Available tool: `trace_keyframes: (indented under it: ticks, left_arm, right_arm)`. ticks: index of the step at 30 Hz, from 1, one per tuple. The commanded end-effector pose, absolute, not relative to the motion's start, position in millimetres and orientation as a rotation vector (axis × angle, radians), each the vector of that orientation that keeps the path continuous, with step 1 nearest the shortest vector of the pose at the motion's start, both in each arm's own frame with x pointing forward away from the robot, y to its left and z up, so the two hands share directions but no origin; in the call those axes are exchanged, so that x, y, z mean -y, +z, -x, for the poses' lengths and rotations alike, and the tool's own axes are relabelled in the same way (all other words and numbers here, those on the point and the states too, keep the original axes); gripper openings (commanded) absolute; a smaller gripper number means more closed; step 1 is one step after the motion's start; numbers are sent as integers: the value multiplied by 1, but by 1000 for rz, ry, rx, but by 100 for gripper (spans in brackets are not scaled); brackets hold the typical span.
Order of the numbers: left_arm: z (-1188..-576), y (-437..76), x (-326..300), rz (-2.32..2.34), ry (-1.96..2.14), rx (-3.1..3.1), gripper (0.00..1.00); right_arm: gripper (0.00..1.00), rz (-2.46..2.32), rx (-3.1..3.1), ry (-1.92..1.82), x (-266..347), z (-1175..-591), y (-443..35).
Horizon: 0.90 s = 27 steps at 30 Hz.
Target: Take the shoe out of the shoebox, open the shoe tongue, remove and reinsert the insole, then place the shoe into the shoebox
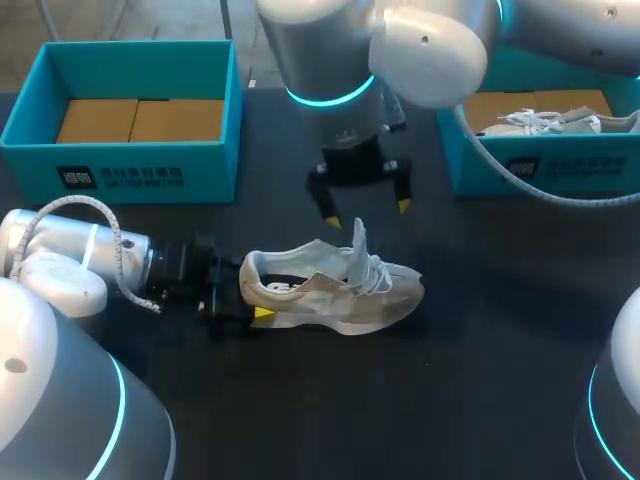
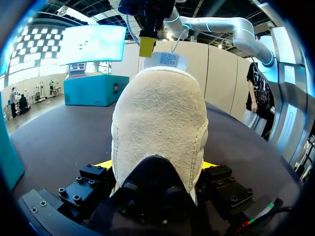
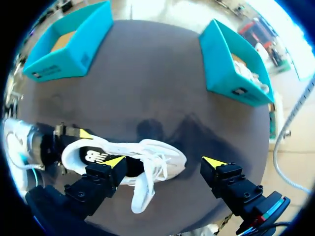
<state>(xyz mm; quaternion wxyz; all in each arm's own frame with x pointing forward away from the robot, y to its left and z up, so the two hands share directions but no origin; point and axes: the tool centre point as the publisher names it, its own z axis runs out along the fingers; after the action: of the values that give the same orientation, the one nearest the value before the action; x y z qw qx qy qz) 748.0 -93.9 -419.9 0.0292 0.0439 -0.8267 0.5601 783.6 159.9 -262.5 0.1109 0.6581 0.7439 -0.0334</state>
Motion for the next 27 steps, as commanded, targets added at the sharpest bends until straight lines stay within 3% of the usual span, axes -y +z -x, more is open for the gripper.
trace_keyframes:
  ticks: [1, 7, 8, 10, 11, 12, 13, 15, 16, 17, 27]
  left_arm:
    - [-748, -420, 94, -136, 1726, 2550, 0]
    - [-748, -420, 94, -136, 1726, 2550, 0]
    - [-748, -420, 94, -136, 1726, 2550, 0]
    - [-748, -420, 94, -136, 1726, 2550, 0]
    - [-748, -420, 94, -136, 1726, 2550, 0]
    - [-748, -420, 94, -136, 1726, 2550, 0]
    - [-748, -420, 94, -136, 1726, 2550, 0]
    - [-748, -420, 94, -136, 1726, 2550, 0]
    - [-748, -420, 94, -136, 1726, 2550, 0]
    - [-748, -420, 94, -136, 1726, 2550, 0]
    - [-748, -420, 94, -136, 1726, 2550, 0]
  right_arm:
    - [100, -1824, -2289, -2, -167, -789, -252]
    - [100, -1513, -2527, 114, -191, -797, -238]
    - [96, -1441, -2575, 112, -196, -798, -236]
    - [80, -1330, -2638, 109, -204, -799, -236]
    - [53, -1286, -2667, 118, -208, -799, -235]
    - [47, -1236, -2698, 112, -211, -799, -236]
    - [33, -1188, -2730, 118, -213, -799, -236]
    - [21, -1092, -2791, 118, -218, -798, -238]
    - [7, -1045, -2814, 125, -221, -797, -238]
    - [0, -973, -2854, 151, -222, -796, -239]
    - [0, -405, -3063, 297, -235, -777, -249]
